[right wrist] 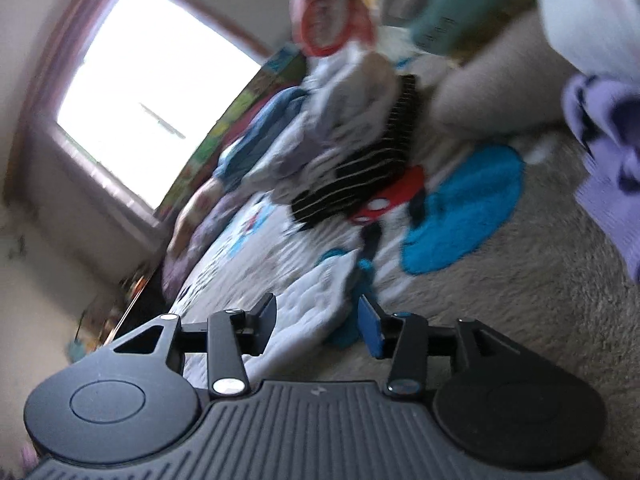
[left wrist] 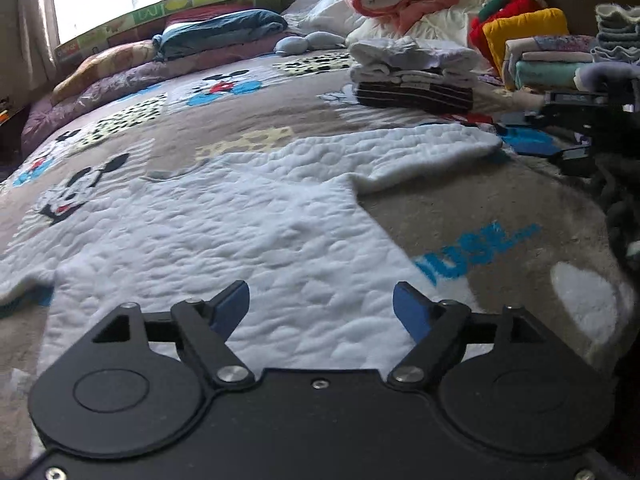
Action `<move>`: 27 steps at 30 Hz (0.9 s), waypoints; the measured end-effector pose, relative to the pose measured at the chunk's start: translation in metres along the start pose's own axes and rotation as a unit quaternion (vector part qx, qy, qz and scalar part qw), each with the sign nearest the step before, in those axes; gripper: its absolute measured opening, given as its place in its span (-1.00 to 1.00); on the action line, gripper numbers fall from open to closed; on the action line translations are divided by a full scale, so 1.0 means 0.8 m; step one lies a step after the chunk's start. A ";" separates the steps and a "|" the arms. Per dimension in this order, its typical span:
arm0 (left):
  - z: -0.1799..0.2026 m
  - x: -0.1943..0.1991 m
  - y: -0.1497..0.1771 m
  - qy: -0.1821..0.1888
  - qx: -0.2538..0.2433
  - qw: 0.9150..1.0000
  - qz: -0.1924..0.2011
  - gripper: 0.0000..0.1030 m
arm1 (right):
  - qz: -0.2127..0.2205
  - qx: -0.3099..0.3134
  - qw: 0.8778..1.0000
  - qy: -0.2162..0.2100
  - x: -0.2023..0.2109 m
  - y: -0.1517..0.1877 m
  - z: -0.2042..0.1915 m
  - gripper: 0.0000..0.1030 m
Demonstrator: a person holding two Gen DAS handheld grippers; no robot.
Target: Fold clothes
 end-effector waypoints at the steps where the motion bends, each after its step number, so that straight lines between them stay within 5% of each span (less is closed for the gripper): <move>1: -0.007 0.003 0.000 -0.004 0.005 1.000 0.003 0.55 | -0.003 -0.003 1.000 -0.008 0.004 0.002 -0.002 0.03; 2: -0.015 0.006 0.000 -0.010 0.016 1.000 0.007 0.55 | -0.007 -0.006 1.000 -0.017 0.008 0.004 -0.004 0.27; 4: -0.036 0.009 -0.001 -0.024 0.046 0.998 0.017 0.55 | -0.011 -0.017 0.999 -0.033 0.015 0.007 -0.005 0.39; 10: -0.019 0.003 -0.016 -0.006 0.047 0.999 0.019 0.55 | -0.011 -0.040 0.998 -0.057 0.026 0.010 0.000 0.39; 16: 0.079 -0.040 -0.051 -0.032 -0.107 0.994 0.020 0.55 | -0.006 -0.044 0.997 -0.061 0.025 0.007 0.002 0.39; 27: 0.183 -0.123 -0.096 -0.088 -0.306 0.947 0.042 0.46 | 0.018 -0.051 0.996 -0.068 0.027 -0.007 0.004 0.46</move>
Point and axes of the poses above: each gripper's, at about its wrist camera, not at the fingertips, and x roughly against the way its jaws point, z to its right, y to its underside, the point moved 10 cm from there along -x, roughly the way its jaws point, and after that the axes turned 5 degrees about -z, right-handed, at the moved point
